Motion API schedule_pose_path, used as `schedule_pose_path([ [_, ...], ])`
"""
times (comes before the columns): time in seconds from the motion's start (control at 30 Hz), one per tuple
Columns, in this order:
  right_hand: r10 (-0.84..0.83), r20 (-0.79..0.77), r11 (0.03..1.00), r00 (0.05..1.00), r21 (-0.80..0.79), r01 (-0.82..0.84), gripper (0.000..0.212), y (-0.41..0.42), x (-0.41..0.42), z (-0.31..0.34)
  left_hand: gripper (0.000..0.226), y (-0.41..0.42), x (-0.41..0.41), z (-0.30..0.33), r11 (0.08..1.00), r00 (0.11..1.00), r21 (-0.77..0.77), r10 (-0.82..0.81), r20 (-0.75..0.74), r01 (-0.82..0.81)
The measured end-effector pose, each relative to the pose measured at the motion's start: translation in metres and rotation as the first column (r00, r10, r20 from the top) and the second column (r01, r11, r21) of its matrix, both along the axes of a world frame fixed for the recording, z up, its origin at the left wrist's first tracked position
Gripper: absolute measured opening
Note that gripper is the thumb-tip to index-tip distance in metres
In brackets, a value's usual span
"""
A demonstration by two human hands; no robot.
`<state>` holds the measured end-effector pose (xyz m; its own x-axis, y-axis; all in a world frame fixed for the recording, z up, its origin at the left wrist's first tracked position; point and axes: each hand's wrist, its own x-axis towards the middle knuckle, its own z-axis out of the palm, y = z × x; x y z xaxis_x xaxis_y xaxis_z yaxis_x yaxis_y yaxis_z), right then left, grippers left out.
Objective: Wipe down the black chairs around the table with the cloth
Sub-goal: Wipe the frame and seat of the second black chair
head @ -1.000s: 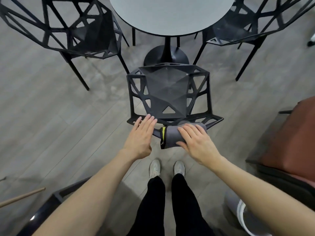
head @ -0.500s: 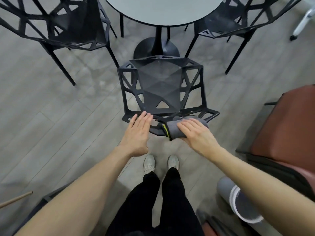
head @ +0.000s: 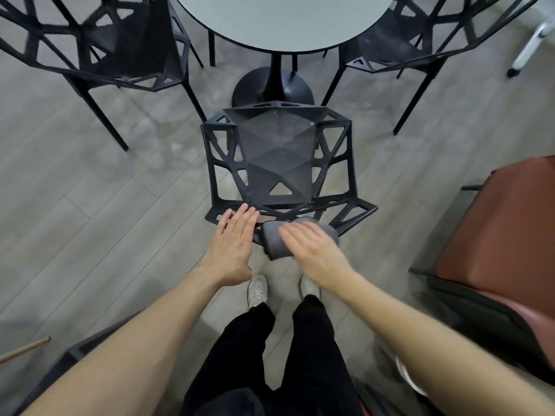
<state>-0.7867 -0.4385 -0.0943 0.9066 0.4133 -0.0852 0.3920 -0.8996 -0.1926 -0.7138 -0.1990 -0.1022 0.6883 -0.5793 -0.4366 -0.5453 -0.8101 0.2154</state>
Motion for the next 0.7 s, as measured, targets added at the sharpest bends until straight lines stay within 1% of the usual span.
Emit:
schedule_pose_path([
  [0.03, 0.051, 0.004, 0.999, 0.999, -0.01, -0.051, 0.049, -0.037, -0.003, 0.001, 0.125, -0.002, 0.001, 0.002, 1.0, 1.0, 0.009, -0.008, -0.014, 0.008],
  [0.1, 0.101, -0.068, 0.993, 0.993, -0.057, -0.105, 0.052, -0.097, -0.002, 0.007, 0.125, -0.003, -0.001, 0.005, 1.0, 1.0, 0.016, 0.01, -0.016, -0.01],
  [0.13, 0.09, -0.099, 0.991, 0.991, -0.09, -0.099, 0.051, -0.111, 0.001, 0.008, 0.125, -0.004, -0.001, 0.006, 0.999, 1.0, 0.023, 0.026, -0.006, -0.025],
  [0.17, 0.079, -0.093, 0.989, 0.992, -0.118, -0.09, 0.049, -0.112, 0.003, 0.007, 0.125, -0.004, -0.001, 0.006, 0.999, 0.999, 0.03, 0.035, -0.001, -0.035],
  [0.23, 0.053, -0.04, 0.99, 0.998, -0.132, -0.058, 0.046, -0.08, 0.003, 0.001, 0.126, -0.004, -0.003, 0.005, 0.998, 0.999, 0.048, 0.042, 0.01, -0.042],
  [0.33, -0.005, -0.032, 0.999, 0.999, -0.054, 0.003, 0.052, 0.001, 0.004, 0.0, 0.126, -0.002, -0.005, 0.004, 0.994, 0.997, 0.078, 0.076, 0.022, -0.078],
  [0.4, -0.015, -0.129, 0.999, 0.992, -0.049, 0.009, 0.053, 0.044, 0.014, 0.004, 0.126, -0.002, -0.005, 0.005, 0.99, 0.995, 0.101, 0.098, 0.017, -0.099],
  [0.47, 0.01, -0.185, 0.998, 0.983, -0.052, -0.02, 0.055, 0.054, 0.022, 0.006, 0.127, -0.004, -0.005, 0.007, 0.986, 0.994, 0.125, 0.114, 0.005, -0.113],
  [0.53, 0.122, -0.149, 0.992, 0.981, -0.021, -0.126, 0.057, 0.019, 0.019, 0.003, 0.129, -0.006, -0.007, 0.01, 0.98, 0.992, 0.15, 0.128, 0.016, -0.129],
  [0.57, 0.188, -0.144, 0.982, 0.972, 0.007, -0.189, 0.057, -0.012, 0.015, 0.004, 0.129, -0.007, -0.008, 0.011, 0.977, 0.99, 0.16, 0.136, 0.019, -0.138],
  [0.6, 0.252, -0.104, 0.968, 0.962, 0.039, -0.249, 0.056, -0.048, 0.013, 0.0, 0.13, -0.008, -0.008, 0.012, 0.976, 0.99, 0.166, 0.143, 0.014, -0.143],
  [0.63, 0.287, -0.075, 0.957, 0.955, 0.063, -0.283, 0.055, -0.085, 0.013, -0.003, 0.131, -0.01, -0.007, 0.013, 0.975, 0.989, 0.168, 0.149, 0.007, -0.148],
  [0.7, 0.279, -0.085, 0.958, 0.956, 0.088, -0.272, 0.052, -0.14, 0.018, -0.001, 0.132, -0.011, -0.006, 0.013, 0.97, 0.986, 0.18, 0.167, 0.009, -0.166],
])
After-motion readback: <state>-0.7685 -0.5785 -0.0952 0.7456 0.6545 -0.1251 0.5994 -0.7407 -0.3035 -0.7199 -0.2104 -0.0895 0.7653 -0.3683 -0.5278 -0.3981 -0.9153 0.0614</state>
